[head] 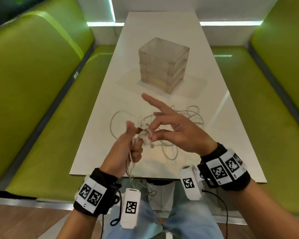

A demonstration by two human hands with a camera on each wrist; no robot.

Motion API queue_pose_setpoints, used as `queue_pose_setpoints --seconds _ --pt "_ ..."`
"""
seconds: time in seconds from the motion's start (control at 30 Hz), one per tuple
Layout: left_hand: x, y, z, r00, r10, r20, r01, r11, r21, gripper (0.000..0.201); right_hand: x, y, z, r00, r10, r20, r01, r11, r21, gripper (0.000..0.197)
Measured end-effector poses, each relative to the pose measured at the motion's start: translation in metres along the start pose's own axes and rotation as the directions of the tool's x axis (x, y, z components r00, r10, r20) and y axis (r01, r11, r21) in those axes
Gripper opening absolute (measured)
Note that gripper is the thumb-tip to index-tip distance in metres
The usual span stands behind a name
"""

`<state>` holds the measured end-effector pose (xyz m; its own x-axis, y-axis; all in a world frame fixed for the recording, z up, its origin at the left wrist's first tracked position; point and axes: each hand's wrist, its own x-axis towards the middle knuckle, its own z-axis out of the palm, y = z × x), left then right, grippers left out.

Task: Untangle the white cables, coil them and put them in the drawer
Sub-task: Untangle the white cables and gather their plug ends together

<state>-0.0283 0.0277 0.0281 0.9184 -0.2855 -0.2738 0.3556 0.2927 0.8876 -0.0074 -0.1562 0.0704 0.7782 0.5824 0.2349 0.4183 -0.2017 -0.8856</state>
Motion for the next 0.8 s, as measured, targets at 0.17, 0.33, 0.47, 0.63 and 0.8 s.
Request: queue_pose_setpoints --seconds 0.17,0.33,0.47,0.63,0.8 --pt "-0.008 -0.003 0.013 0.991 -0.126 0.050 0.081 0.843 0.532 0.041 0.011 -0.015 0.002 0.950 0.082 0.302 -0.095 0.995 0.028 0.013" --pt "-0.009 -0.004 0.012 0.986 -0.112 0.122 0.013 0.788 0.616 0.007 0.010 -0.012 0.016 0.960 0.091 0.265 -0.157 0.958 0.240 0.004" --pt "-0.004 -0.004 0.000 0.989 -0.110 0.103 0.045 0.864 0.501 0.031 0.007 -0.008 0.013 0.990 0.099 0.101 -0.130 0.923 0.362 0.011" --pt "0.002 0.004 -0.024 0.996 0.069 -0.054 -0.069 0.998 0.003 0.022 -0.009 0.010 0.000 0.975 0.206 -0.087 -0.166 0.927 0.335 0.014" --pt "0.011 0.014 -0.020 0.969 0.145 -0.199 -0.190 0.955 -0.226 0.027 -0.025 0.039 0.030 0.928 0.354 0.117 -0.369 0.917 0.151 0.012"
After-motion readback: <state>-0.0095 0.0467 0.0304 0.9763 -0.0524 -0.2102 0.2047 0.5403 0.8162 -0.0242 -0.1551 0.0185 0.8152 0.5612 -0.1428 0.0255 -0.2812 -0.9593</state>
